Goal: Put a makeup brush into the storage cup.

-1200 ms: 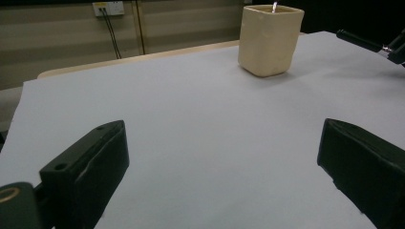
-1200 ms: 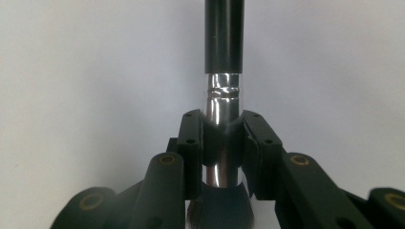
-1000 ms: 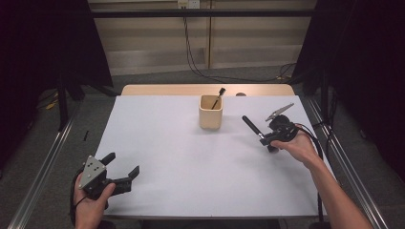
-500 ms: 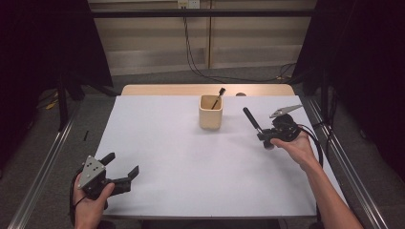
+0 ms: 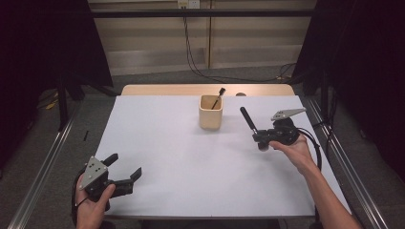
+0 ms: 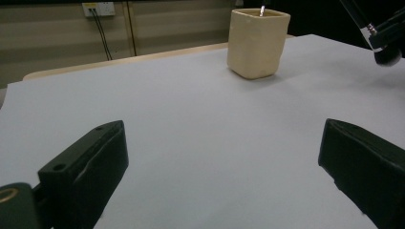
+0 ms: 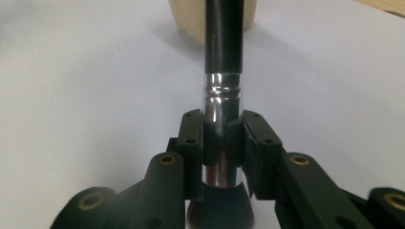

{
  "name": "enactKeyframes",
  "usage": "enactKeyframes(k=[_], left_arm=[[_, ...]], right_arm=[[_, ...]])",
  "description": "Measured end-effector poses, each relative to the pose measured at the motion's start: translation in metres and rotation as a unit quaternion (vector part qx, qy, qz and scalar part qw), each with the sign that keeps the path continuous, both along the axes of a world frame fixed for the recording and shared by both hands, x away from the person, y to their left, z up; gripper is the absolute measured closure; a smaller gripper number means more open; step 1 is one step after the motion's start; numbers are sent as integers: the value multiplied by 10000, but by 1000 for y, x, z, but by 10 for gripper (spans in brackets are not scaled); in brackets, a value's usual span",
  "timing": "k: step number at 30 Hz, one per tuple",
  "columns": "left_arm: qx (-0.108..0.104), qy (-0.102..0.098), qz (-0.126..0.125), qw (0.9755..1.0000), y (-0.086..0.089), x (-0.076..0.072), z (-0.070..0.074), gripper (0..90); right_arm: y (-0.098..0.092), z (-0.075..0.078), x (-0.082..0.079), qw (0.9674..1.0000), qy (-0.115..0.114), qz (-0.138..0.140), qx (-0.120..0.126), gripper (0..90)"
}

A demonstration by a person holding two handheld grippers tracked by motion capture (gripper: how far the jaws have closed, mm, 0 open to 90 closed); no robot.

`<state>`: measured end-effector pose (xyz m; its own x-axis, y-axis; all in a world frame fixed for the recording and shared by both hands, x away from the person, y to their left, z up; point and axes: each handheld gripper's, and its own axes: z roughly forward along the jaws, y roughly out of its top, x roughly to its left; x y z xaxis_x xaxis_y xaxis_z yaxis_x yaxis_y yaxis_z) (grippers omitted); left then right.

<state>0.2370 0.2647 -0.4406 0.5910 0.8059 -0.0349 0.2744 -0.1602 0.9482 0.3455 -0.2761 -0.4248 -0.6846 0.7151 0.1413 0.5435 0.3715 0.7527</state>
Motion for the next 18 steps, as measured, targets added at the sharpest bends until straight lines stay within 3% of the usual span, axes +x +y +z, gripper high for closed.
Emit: enactKeyframes(k=[15,18], left_arm=[[69,-26,-262,9996,-9,1,2,28],[-12,-23,-297,9996,-10,1,2,26]], right_arm=[[17,7,-16,9984,-32,531,210,715],[21,8,-18,9976,-33,645,254,715]])
